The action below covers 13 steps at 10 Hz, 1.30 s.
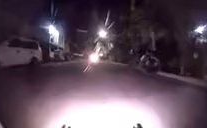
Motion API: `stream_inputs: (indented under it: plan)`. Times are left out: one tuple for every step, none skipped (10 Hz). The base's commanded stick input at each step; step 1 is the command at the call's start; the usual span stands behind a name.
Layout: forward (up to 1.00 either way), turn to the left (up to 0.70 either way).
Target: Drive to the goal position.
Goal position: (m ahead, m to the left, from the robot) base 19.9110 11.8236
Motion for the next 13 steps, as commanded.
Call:
stream_inputs:
  plan:
    - [0.6, -0.14]
    - [0.6, -0.15]
    - [0.6, -0.15]
    - [0.6, -0.15]
    - [0.6, -0.15]
    - [0.6, -0.15]
    - [0.6, -0.15]
    - [0.6, -0.15]
    - [0.6, -0.15]
    - [0.6, -0.15]
    - [0.6, -0.15]
    - [0.6, -0.15]
    - [0.6, -0.15]
